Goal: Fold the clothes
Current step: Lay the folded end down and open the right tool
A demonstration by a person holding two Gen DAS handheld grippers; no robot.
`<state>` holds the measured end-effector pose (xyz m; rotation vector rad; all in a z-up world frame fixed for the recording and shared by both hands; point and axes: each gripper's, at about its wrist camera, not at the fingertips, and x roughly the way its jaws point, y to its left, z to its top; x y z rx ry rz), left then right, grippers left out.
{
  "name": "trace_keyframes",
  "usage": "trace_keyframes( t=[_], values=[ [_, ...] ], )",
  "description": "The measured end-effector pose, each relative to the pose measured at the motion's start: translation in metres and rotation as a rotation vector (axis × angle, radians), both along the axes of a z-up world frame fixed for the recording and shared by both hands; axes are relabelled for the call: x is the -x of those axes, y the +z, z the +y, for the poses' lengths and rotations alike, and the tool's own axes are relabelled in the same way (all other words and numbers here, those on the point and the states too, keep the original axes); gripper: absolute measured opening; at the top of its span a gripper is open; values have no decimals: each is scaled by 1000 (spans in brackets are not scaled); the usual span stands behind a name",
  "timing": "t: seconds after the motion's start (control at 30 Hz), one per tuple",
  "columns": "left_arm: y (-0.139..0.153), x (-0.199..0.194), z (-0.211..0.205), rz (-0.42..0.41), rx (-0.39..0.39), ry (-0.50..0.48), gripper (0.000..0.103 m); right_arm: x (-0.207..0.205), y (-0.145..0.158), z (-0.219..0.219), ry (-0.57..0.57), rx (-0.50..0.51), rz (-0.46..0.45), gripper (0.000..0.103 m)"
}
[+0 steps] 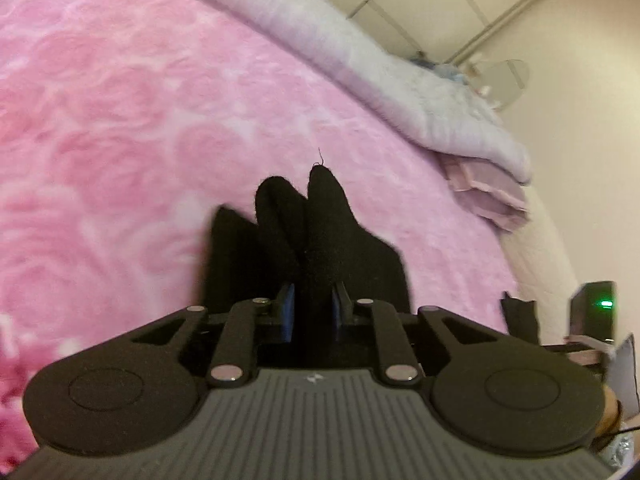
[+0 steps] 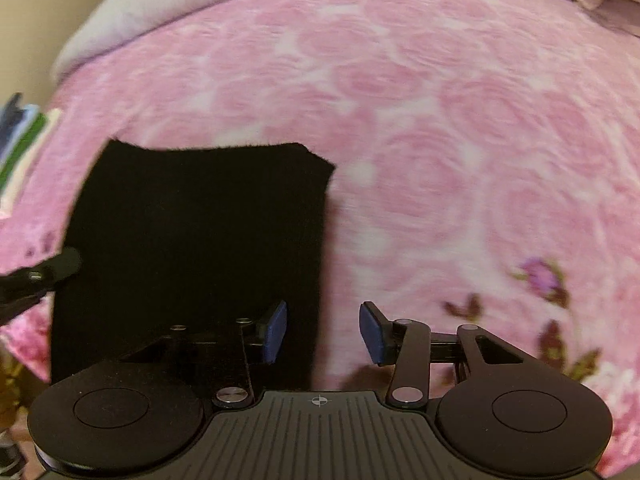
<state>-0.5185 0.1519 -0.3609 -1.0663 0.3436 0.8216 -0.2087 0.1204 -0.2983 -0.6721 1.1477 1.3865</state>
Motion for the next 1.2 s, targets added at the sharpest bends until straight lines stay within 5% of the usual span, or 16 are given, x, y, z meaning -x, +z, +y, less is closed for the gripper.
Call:
trace_keyframes(
  t=[0.2,0.77,1.2],
  values=[
    [-29,10,5,-64,61,25,16,7,-5,-2,-9,-13,3,45],
    [-25,6,-2,-20,28,27,17,7,-4,-5,-27,-49,-73,53],
    [-18,10,-5,2,-9,11,14,5,-27,-13,-52,20,-97,52]
  ],
)
